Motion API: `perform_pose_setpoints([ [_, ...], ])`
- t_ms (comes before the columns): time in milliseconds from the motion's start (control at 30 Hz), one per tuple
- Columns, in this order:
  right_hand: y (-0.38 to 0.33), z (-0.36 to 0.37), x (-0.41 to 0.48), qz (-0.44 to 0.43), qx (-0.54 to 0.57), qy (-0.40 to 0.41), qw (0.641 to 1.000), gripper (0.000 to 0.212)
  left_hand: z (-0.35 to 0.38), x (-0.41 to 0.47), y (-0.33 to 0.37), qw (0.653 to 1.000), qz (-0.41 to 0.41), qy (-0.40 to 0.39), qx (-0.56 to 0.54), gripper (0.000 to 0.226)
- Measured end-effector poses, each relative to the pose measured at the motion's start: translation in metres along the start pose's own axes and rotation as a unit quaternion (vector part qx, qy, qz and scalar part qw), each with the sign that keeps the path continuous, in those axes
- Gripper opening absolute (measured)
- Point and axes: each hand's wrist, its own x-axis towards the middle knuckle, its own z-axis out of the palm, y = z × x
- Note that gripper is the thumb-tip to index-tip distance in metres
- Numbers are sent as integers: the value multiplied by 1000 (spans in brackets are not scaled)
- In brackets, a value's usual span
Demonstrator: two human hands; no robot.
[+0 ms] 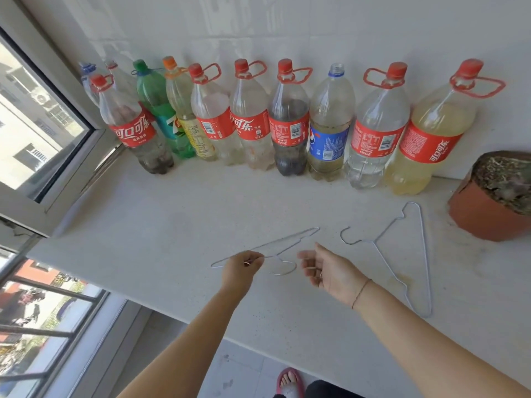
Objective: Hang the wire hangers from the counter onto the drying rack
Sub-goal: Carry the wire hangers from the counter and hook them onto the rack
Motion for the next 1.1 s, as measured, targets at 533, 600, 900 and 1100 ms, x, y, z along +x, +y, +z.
perform_pose_setpoints([
  [533, -54, 25, -12, -39, -289, -119, 949, 17, -16, -5, 72, 993, 75, -39, -81, 37],
  [600, -52, 23, -11, -57, -229, -105, 966, 18, -3, -12, 73, 985, 6, -80, -155, 42],
  [900, -53, 4, -3, -128, -194, -21, 972, 20, 36, -21, 81, 917, -93, -245, -301, 25],
  [1100, -39, -68, 8, -188, -305, 273, 893, 9, 61, -18, 84, 964, -88, -85, -234, 31],
])
